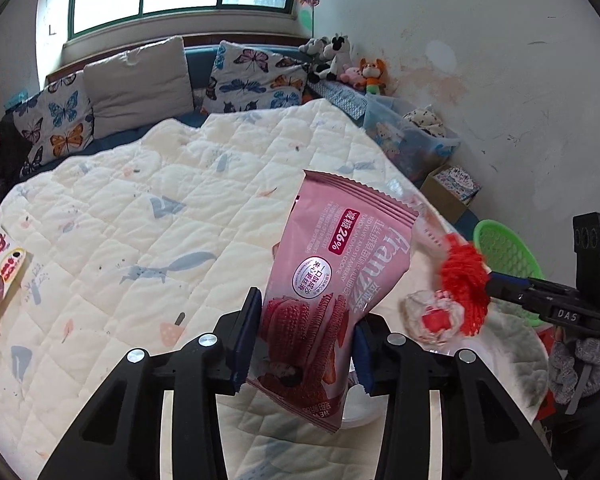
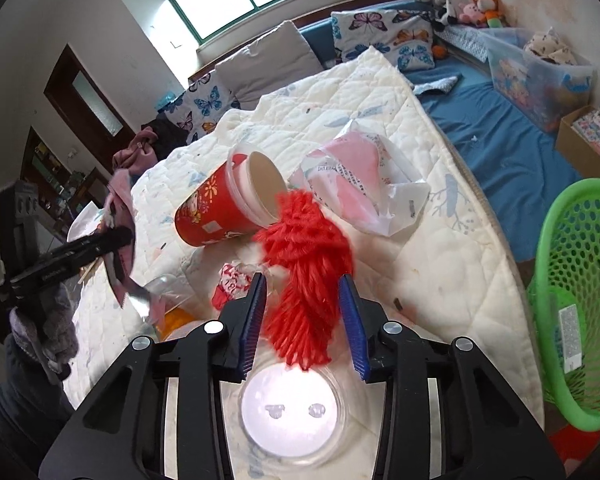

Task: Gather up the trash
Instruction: 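Grasp the red mesh net with the right tool while the left tool holds the packet, then carry the red net over the green basket and open the right tool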

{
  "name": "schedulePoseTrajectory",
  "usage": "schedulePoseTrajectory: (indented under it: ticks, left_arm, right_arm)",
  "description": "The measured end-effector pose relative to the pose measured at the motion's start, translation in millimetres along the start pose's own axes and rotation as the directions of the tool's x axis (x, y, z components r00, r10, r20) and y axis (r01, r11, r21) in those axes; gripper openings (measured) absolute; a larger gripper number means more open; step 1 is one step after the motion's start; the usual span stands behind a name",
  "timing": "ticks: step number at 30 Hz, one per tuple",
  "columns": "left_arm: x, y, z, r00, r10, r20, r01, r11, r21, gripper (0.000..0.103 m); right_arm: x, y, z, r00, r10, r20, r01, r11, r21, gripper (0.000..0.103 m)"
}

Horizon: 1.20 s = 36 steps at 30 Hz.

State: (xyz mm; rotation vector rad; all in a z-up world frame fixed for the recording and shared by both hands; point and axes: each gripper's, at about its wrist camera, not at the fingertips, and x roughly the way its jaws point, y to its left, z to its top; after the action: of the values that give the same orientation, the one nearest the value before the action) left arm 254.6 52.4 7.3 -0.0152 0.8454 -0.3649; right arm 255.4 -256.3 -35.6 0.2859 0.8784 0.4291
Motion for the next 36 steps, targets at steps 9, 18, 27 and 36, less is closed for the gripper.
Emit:
schedulePoseTrajectory:
  ticks: [9, 18, 27, 36]
  left_arm:
    - [-19, -28, 8, 0.999, -0.027, 0.039, 0.025, 0.999, 0.032, 0.040]
    - [-22, -30, 11, 0.998, -0.046, 0.037, 0.045, 0.999, 0.025, 0.039]
    - [-23, -38, 12, 0.998, -0.056, 0.041, 0.054, 0.998, 0.040, 0.039]
    - [-23, -71, 16, 0.995, -0.095, 0.044, 0.091, 0.993, 0.075, 0.039]
  right_arm:
    - [-4, 4, -3, 0.999, -0.047, 0.003, 0.048, 0.999, -0.026, 0.043]
    - [35, -8, 3, 0.997, -0.064, -0.033, 0.065, 0.998, 0.011, 0.053]
    - [32, -15, -3, 0.999, -0.029, -0.027, 0.031, 0.999, 0.045, 0.032]
    - [-15, -14, -11, 0.997, -0.058, 0.042, 0.057, 0.998, 0.016, 0.031]
